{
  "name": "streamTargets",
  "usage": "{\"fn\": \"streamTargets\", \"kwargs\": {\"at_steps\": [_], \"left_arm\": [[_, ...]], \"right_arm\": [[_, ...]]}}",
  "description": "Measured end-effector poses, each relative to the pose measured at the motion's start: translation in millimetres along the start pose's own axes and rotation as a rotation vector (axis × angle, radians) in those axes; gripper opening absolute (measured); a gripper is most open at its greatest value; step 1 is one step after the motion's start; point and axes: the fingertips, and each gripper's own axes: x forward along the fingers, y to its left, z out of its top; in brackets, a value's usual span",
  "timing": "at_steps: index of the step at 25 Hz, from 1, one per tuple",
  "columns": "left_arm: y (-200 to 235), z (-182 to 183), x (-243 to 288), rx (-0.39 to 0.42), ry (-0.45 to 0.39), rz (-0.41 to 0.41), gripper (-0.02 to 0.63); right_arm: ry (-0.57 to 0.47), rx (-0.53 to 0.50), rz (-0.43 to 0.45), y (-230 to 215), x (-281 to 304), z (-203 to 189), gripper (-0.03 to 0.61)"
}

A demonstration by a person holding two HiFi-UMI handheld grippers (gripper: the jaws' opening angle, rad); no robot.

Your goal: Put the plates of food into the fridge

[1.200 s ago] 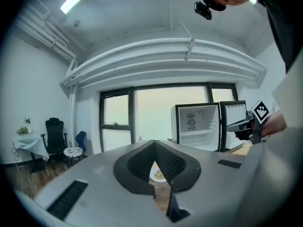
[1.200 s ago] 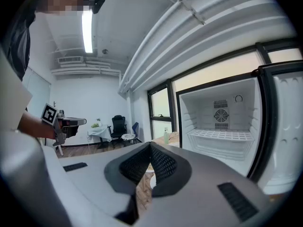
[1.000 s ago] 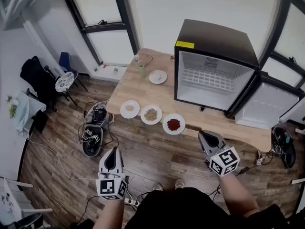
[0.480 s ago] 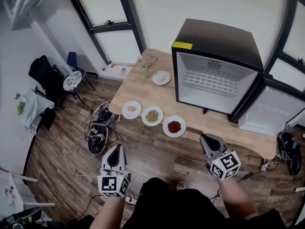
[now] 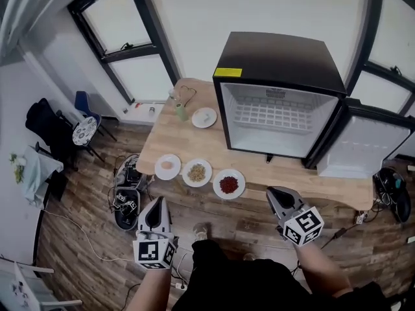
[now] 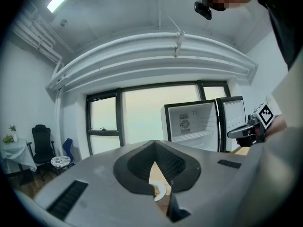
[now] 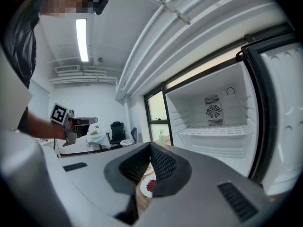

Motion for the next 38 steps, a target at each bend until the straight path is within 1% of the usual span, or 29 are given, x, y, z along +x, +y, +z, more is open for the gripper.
{"fn": "streamTargets", "kwargs": {"at_steps": [3,5,7,10,13,17,20,25,27,30,36,38], "left_arm": [[8,-2,19,0.000,-0.010,-0.039,0.005],[18,-5,34,-0.004,-0.009,-0.060,0.005],[27,-4,51,0.001,-0.013,-0.088,0.005],[39,2,82,0.021,-0.030,-0.140,0.004],[52,6,115,0.020,-0.047,-0.195,0.005],[71,7,155,0.020,-0.043,-0.279,0.005],[83,10,180,0.024,-0.050,-0.348,0.005],[98,-2,217,0.015,-0.040,-0.447,0.005],[98,-7,230,0.008,-0.040,-0.495,0.005],[93,-18,245,0.017,-0.030,-0.579,0.005],[59,-34,264,-0.016,-0.020,-0.745,0.005],[47,-38,266,-0.020,-0.020,-0.794,0.005]], "right_arm": [[0.019,0.012,-0.018,3,14,-5,0.021],[0.025,0.004,-0.019,7,26,-2,0.021],[0.027,0.004,-0.039,6,38,2,0.021],[0.023,0.014,-0.089,-2,58,6,0.021],[0.014,0.013,-0.139,-9,80,10,0.021],[0.002,0.063,-0.230,-13,106,11,0.021],[0.003,0.081,-0.284,-12,124,9,0.021],[0.004,0.126,-0.392,-15,151,3,0.021],[-0.009,0.135,-0.431,-15,156,5,0.021],[-0.013,0.178,-0.501,-12,160,-4,0.021],[0.002,0.245,-0.649,-3,136,-23,0.021],[0.006,0.259,-0.683,4,128,-29,0.021]]}}
